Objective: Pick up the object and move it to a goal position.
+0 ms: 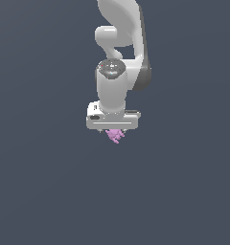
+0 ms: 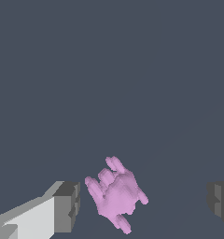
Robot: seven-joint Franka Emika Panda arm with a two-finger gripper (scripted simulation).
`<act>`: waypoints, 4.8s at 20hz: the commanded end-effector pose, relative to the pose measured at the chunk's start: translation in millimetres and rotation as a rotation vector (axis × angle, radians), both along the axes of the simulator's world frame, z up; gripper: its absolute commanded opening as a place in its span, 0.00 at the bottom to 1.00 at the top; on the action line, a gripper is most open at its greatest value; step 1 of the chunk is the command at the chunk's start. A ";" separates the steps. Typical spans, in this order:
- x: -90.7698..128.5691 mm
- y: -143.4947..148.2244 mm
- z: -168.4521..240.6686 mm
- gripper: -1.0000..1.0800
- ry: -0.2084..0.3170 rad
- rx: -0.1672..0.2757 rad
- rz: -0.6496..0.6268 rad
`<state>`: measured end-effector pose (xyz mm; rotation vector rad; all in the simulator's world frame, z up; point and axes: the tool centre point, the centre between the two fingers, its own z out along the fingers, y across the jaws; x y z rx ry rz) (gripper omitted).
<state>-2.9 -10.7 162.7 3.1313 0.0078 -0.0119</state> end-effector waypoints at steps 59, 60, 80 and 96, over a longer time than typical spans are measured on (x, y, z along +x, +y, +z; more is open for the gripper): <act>-73.5 9.6 -75.7 0.96 -0.004 0.012 0.639; -73.5 9.6 -77.3 0.96 -0.004 0.012 0.639; -74.3 9.7 -124.8 0.00 -0.004 0.012 0.643; -63.7 24.4 -99.0 0.00 -0.005 0.012 0.643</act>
